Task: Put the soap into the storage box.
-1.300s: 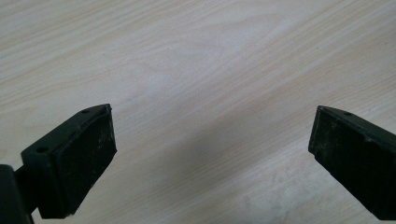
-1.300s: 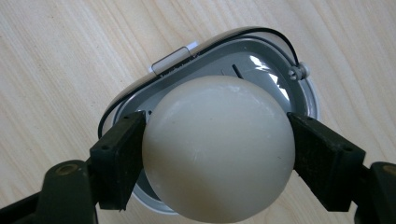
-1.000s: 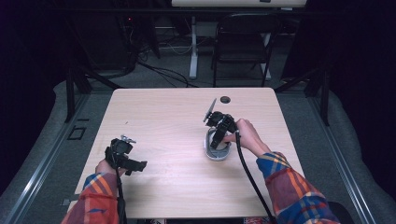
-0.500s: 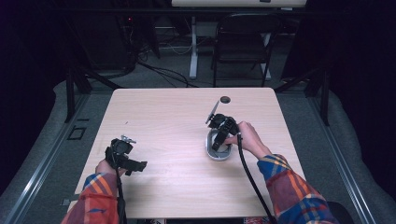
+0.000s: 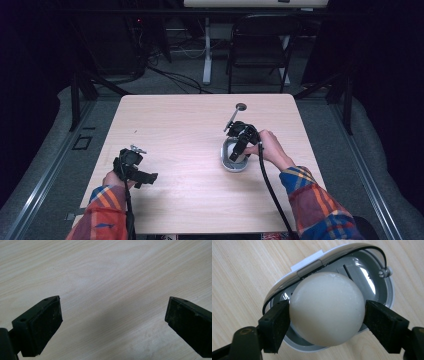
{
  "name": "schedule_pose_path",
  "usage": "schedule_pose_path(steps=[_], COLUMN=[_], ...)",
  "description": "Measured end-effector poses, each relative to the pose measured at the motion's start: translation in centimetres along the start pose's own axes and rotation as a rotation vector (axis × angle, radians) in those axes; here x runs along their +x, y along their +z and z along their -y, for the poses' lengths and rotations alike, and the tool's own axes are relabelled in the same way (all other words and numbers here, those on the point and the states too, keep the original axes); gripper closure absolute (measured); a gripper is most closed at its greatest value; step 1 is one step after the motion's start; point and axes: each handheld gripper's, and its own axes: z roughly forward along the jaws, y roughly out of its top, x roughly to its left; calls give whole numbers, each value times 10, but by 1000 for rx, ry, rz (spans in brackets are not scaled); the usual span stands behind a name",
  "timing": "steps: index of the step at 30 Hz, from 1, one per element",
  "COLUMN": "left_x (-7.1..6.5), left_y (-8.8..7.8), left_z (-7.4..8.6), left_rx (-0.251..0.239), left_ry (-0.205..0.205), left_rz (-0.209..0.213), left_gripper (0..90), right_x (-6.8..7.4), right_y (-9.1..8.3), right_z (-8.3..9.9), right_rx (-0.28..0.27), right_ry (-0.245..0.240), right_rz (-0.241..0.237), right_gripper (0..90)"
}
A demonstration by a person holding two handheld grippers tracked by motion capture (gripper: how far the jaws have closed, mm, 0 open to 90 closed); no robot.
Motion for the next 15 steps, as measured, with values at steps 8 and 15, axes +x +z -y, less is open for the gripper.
schedule_pose_path(steps=[8, 15], left_x=[0, 0], left_y=[0, 0], left_z=[0, 0], left_rx=[-1, -1], left_ry=[0, -2], left_rz=[2, 5], left_gripper=[11, 11], right_x=[1, 2], right_y=[-6, -19], right_z=[6, 17], right_rx=[-8, -34], right_ry=[8, 9], right_rz=[-3, 10], right_gripper=[221, 224])
